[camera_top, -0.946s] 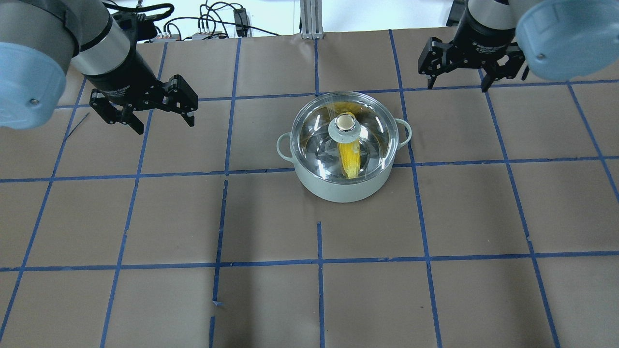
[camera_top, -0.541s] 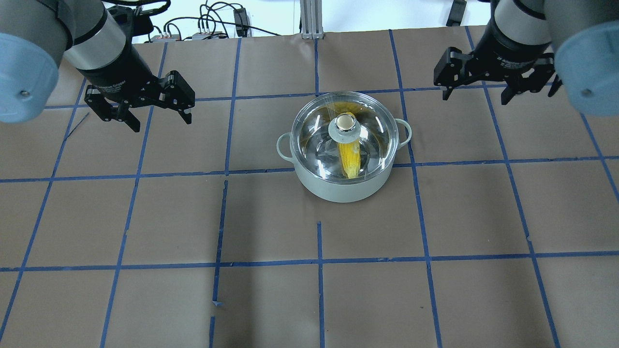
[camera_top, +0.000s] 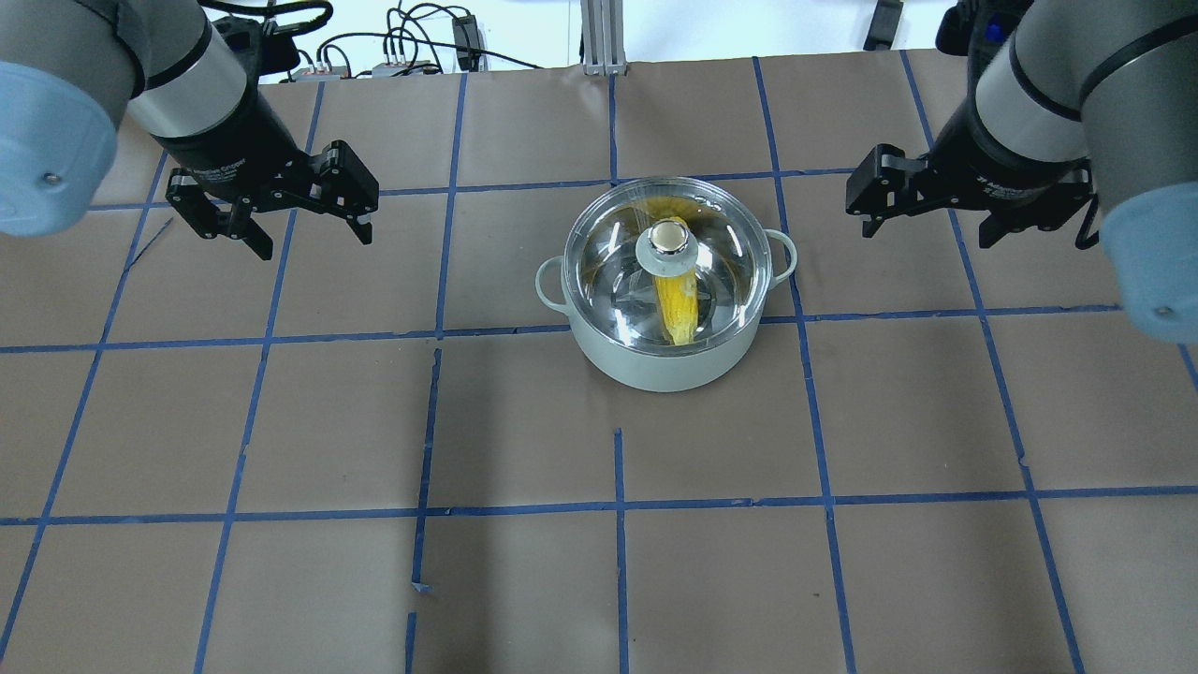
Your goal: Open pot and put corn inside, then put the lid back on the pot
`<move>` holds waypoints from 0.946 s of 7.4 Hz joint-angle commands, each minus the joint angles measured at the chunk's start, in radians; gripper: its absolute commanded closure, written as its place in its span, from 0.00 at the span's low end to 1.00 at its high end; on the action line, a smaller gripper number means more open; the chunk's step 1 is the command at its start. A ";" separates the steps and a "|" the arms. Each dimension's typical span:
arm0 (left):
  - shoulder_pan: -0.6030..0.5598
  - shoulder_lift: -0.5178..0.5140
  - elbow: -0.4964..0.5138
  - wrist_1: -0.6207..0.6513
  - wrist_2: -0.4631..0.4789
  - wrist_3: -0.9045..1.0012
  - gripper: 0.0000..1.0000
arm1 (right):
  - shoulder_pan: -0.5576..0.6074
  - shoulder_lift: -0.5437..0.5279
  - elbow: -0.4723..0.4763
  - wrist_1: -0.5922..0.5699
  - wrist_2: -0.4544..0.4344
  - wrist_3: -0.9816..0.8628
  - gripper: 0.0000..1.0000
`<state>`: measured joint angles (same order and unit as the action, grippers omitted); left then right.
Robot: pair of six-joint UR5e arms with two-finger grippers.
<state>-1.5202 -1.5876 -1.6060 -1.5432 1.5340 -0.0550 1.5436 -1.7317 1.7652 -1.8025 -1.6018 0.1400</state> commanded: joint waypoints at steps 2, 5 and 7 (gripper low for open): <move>0.000 0.000 -0.005 0.000 -0.002 0.001 0.00 | 0.012 0.032 -0.016 -0.040 -0.001 0.004 0.00; 0.000 0.000 -0.009 0.001 -0.002 0.001 0.00 | -0.007 0.070 -0.041 -0.023 0.011 -0.020 0.00; 0.000 0.000 -0.011 0.001 -0.003 0.001 0.00 | 0.004 0.167 -0.192 0.076 0.019 -0.019 0.00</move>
<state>-1.5202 -1.5877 -1.6160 -1.5417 1.5314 -0.0537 1.5415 -1.6121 1.6492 -1.7940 -1.5855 0.1210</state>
